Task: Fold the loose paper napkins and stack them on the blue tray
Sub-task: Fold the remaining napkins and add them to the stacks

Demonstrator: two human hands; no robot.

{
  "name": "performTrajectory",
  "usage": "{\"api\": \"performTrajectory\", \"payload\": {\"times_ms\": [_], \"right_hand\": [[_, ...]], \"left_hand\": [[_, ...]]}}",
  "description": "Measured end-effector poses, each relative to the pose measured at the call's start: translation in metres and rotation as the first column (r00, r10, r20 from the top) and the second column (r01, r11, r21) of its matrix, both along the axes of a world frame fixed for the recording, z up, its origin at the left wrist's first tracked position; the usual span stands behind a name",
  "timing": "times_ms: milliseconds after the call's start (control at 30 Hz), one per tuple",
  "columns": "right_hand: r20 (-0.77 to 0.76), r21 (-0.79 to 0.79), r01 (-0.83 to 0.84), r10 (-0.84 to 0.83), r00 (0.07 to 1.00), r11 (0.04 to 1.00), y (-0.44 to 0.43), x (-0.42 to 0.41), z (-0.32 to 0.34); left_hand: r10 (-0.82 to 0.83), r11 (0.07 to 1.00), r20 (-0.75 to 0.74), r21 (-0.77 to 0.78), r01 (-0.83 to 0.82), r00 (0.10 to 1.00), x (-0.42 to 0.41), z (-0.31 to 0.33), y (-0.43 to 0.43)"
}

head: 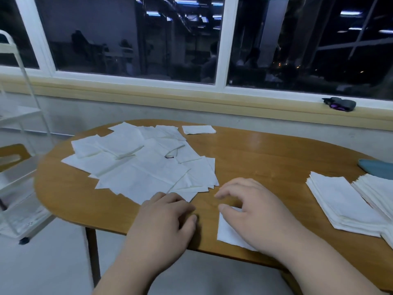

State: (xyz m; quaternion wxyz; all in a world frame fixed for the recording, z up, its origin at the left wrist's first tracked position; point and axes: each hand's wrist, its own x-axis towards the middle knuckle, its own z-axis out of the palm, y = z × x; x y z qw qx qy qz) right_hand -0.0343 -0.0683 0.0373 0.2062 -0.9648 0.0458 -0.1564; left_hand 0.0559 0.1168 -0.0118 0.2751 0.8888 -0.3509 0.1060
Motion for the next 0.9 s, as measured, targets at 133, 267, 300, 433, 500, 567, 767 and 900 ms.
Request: {"api": "performTrajectory", "payload": {"times_ms": [133, 267, 300, 433, 500, 567, 767, 900], "right_hand": [[-0.062, -0.049, -0.066, 0.063, 0.996, 0.997, 0.03, 0.038, 0.004], [-0.123, -0.09, -0.11, 0.098, 0.987, 0.99, 0.057, 0.066, -0.003], [-0.129, -0.096, -0.114, 0.101, 0.986, 0.989, 0.064, 0.072, -0.005], [-0.146, -0.134, -0.117, 0.097, 0.984, 0.984, 0.089, 0.092, -0.017], [-0.177, -0.191, -0.138, 0.104, 0.979, 0.972, 0.097, 0.095, -0.023], [-0.193, -0.253, -0.16, 0.112, 0.975, 0.954, 0.101, 0.091, -0.028], [-0.154, -0.244, -0.147, 0.111, 0.982, 0.959, 0.098, 0.067, -0.034], [-0.133, -0.24, -0.121, 0.091, 0.987, 0.963, 0.095, 0.048, -0.037]], "left_hand": [[0.15, 0.989, -0.017, -0.002, -0.15, 0.989, 0.019, 0.004, 0.032], [0.268, 0.962, -0.058, -0.03, -0.27, 0.962, 0.032, 0.006, 0.057], [0.273, 0.961, -0.07, -0.032, -0.276, 0.959, 0.033, 0.005, 0.06], [0.259, 0.964, -0.076, -0.043, -0.262, 0.963, 0.037, 0.005, 0.07], [0.245, 0.968, -0.087, -0.042, -0.249, 0.966, 0.04, 0.004, 0.076], [0.223, 0.972, -0.099, -0.047, -0.229, 0.97, 0.041, 0.004, 0.082], [0.164, 0.985, -0.12, -0.04, -0.169, 0.979, 0.038, 0.004, 0.093], [0.094, 0.995, -0.116, -0.014, -0.097, 0.989, 0.031, 0.003, 0.096]]}}
